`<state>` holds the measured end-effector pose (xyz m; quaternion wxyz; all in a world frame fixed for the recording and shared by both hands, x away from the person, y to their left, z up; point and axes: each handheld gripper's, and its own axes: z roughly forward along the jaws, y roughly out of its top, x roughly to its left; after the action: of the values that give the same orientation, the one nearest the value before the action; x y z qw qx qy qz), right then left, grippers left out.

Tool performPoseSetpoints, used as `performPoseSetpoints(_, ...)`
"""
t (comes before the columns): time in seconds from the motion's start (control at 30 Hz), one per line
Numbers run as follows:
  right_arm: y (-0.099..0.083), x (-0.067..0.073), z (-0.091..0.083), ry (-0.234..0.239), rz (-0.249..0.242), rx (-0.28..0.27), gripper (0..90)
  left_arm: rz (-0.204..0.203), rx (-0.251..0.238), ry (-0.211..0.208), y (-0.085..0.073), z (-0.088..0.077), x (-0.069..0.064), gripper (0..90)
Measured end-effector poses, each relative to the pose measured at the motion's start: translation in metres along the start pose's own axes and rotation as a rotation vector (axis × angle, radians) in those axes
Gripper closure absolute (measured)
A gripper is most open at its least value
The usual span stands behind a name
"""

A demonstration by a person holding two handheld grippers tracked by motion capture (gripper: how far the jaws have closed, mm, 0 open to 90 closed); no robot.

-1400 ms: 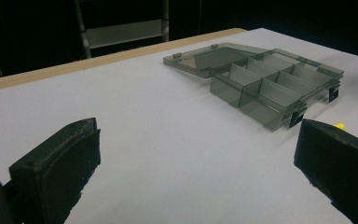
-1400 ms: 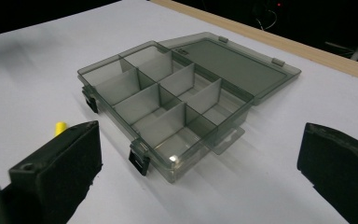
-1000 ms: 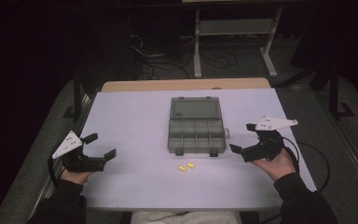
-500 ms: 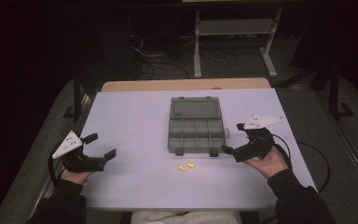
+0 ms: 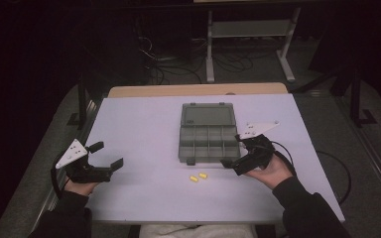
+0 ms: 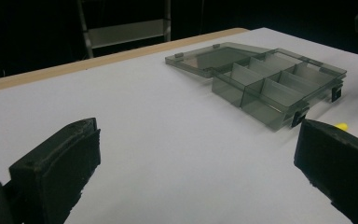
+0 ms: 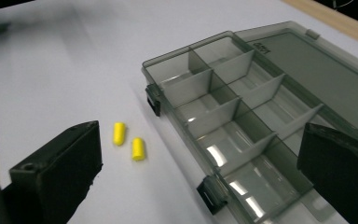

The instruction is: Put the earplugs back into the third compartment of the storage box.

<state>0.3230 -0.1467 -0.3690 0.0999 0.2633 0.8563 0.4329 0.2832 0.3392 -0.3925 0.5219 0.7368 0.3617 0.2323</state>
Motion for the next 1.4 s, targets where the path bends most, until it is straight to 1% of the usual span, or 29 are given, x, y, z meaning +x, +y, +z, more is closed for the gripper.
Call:
performPoseSetpoints(0.27,0.008,0.008,0.016,0.039,-0.03,0.055,0.0,0.002,-0.003,0.001,0.0,0.0,0.0,0.0)
performPoseSetpoints(0.67,0.018,0.019,0.038,0.096,-0.059,0.137,0.0,0.002,-0.001,0.003,0.0,0.0,0.0,0.0)
performPoseSetpoints(0.7,0.018,0.019,0.038,0.096,-0.059,0.137,0.0,0.002,-0.001,0.003,0.0,0.0,0.0,0.0)
performPoseSetpoints(0.73,0.019,0.022,0.043,0.105,-0.069,0.154,0.0,0.002,-0.001,0.004,0.0,0.0,0.0,0.0)
performPoseSetpoints(0.87,0.021,0.024,0.048,0.113,-0.081,0.171,0.0,0.002,-0.002,0.003,0.0,0.0,0.0,0.0)
performPoseSetpoints(0.9,0.021,0.027,0.054,0.125,-0.091,0.199,0.0,0.002,-0.002,0.002,0.0,0.0,0.0,0.0)
performPoseSetpoints(0.97,0.021,0.028,0.056,0.128,-0.096,0.209,0.0,0.002,-0.002,0.003,0.0,0.0,0.0,0.0)
performPoseSetpoints(1.1,0.02,0.031,0.067,0.143,-0.104,0.256,0.0,0.002,-0.003,0.002,0.0,0.0,0.0,0.0)
performPoseSetpoints(1.13,0.02,0.031,0.067,0.143,-0.104,0.256,0.0,0.002,-0.003,0.002,0.0,0.0,0.0,0.0)
performPoseSetpoints(1.17,0.019,0.032,0.071,0.152,-0.111,0.274,0.0,0.002,-0.003,0.002,0.0,0.0,0.0,0.0)
performPoseSetpoints(1.2,0.019,0.032,0.071,0.152,-0.111,0.274,0.0,0.001,-0.003,0.001,0.0,0.0,0.0,0.0)
performPoseSetpoints(1.23,0.019,0.034,0.075,0.159,-0.116,0.288,0.0,0.002,-0.003,0.001,0.0,0.0,0.0,0.0)
performPoseSetpoints(1.3,0.018,0.035,0.076,0.16,-0.12,0.297,0.0,0.002,-0.003,0.001,0.0,0.0,0.0,0.0)
performPoseSetpoints(1.33,0.018,0.036,0.079,0.173,-0.123,0.315,5.6,0.002,-0.003,0.0,0.0,0.0,0.0,0.0)
performPoseSetpoints(1.4,0.018,0.036,0.08,0.181,-0.12,0.325,6.8,0.002,-0.003,-0.001,0.0,0.0,0.0,0.0)
